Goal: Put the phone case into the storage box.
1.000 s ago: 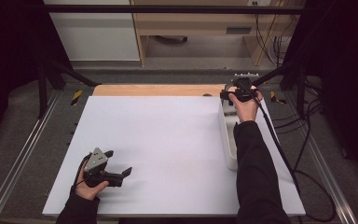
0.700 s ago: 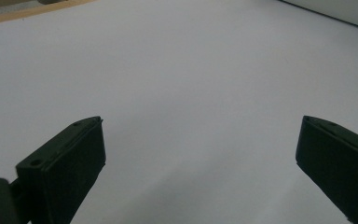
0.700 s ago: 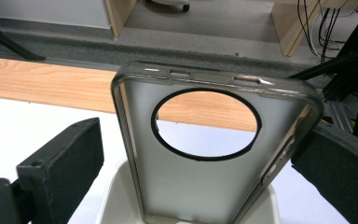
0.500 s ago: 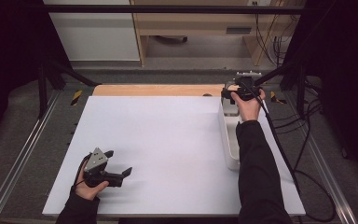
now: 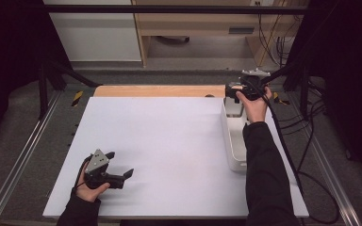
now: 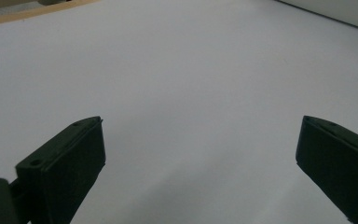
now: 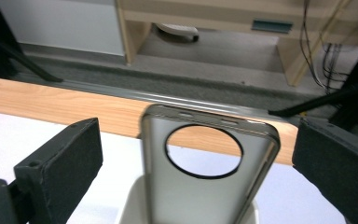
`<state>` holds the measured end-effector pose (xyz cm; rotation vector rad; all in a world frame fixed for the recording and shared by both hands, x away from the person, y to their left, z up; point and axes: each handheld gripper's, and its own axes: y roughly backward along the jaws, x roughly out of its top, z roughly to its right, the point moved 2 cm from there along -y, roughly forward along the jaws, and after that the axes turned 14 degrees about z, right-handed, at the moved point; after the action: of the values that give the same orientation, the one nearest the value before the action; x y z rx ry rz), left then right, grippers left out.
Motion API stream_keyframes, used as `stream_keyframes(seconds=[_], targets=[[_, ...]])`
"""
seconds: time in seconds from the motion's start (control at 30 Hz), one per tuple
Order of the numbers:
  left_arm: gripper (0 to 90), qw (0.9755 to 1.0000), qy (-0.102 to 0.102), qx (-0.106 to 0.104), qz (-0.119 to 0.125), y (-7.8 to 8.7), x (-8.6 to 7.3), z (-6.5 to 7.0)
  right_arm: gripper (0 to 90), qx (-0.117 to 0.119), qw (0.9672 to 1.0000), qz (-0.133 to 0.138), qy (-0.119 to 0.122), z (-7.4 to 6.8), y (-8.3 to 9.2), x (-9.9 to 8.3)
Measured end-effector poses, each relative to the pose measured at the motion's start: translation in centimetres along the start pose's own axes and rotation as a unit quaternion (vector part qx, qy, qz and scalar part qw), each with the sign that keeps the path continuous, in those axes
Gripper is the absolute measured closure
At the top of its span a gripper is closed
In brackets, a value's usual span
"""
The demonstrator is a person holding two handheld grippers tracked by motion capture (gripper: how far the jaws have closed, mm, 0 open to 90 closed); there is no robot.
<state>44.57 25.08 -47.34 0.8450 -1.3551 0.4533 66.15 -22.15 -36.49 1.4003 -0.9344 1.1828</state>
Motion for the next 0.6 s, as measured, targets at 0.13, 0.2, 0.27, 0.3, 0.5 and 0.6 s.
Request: stream_keyframes(seconds=[0.13,0.2,0.27,0.3,0.5,0.6], targets=[[0.8,1.0,-0.001,0.001,0.0,0.0,0.0,0.0,2.2,0.015,0.9998,0.011,0.005,-0.3,0.9,0.4],[0.8,1.0,-0.001,0.001,0.0,0.0,0.0,0.0,2.2,0.025,0.9995,0.017,0.005,-0.5,1.4,0.6],[0.8,1.0,-0.001,0.001,0.0,0.0,0.0,0.0,2.2,0.033,0.9992,0.023,0.005,-0.6,2.0,0.8],[0.8,1.0,-0.001,0.001,0.001,0.0,0.0,0.0,2.2,0.038,0.9989,0.027,0.004,-0.7,2.3,0.9],[0.7,1.0,-0.002,0.001,0.003,0.0,0.1,0.1,2.1,0.065,0.997,0.042,0.005,-1.4,4.3,1.3],[0.7,1.0,-0.002,0.001,0.004,0.1,0.1,0.1,2.2,0.084,0.9951,0.053,0.001,-1.9,5.3,1.4]])
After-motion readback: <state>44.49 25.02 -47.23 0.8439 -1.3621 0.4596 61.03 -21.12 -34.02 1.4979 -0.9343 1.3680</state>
